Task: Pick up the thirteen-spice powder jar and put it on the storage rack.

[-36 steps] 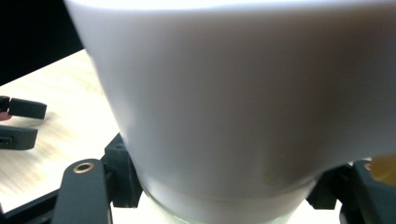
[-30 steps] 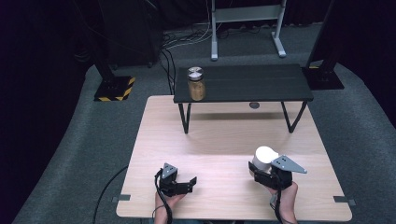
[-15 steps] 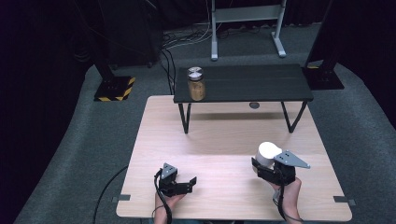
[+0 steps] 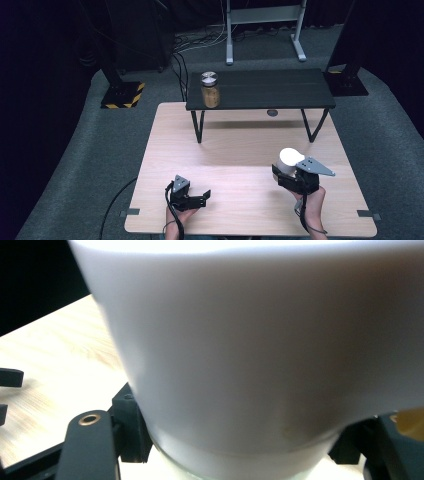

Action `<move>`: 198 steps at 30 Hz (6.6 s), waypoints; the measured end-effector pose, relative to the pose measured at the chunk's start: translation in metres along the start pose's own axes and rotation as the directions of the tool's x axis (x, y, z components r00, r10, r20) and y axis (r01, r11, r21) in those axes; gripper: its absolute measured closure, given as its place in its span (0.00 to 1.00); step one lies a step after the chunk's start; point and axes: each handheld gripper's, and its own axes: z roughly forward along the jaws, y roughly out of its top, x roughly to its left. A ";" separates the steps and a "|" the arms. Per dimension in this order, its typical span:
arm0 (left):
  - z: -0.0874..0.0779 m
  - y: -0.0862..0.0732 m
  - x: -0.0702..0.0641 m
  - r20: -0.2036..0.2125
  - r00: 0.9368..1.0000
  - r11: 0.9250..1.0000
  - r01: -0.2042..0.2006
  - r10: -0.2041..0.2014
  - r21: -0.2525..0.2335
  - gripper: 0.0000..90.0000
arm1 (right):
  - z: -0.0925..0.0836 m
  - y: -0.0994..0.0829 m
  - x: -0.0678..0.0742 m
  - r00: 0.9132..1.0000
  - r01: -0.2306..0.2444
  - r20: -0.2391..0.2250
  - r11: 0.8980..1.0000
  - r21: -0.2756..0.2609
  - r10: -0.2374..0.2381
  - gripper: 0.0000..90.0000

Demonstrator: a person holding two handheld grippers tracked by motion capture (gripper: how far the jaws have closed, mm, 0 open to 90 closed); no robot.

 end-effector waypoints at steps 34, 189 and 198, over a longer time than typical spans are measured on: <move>0.000 0.003 -0.001 0.006 1.000 0.999 -0.031 0.031 0.017 0.02 | -0.001 0.023 -0.005 1.000 0.024 0.020 1.000 -0.014 -0.023 0.33; 0.000 0.004 0.000 0.014 0.999 0.999 -0.030 0.029 0.027 0.03 | 0.039 0.137 -0.044 0.994 0.039 0.106 0.999 -0.009 -0.038 0.33; 0.000 0.003 0.000 0.015 0.999 0.999 -0.034 0.033 0.023 0.03 | 0.042 0.144 -0.043 0.994 0.051 0.102 0.999 -0.006 -0.050 0.33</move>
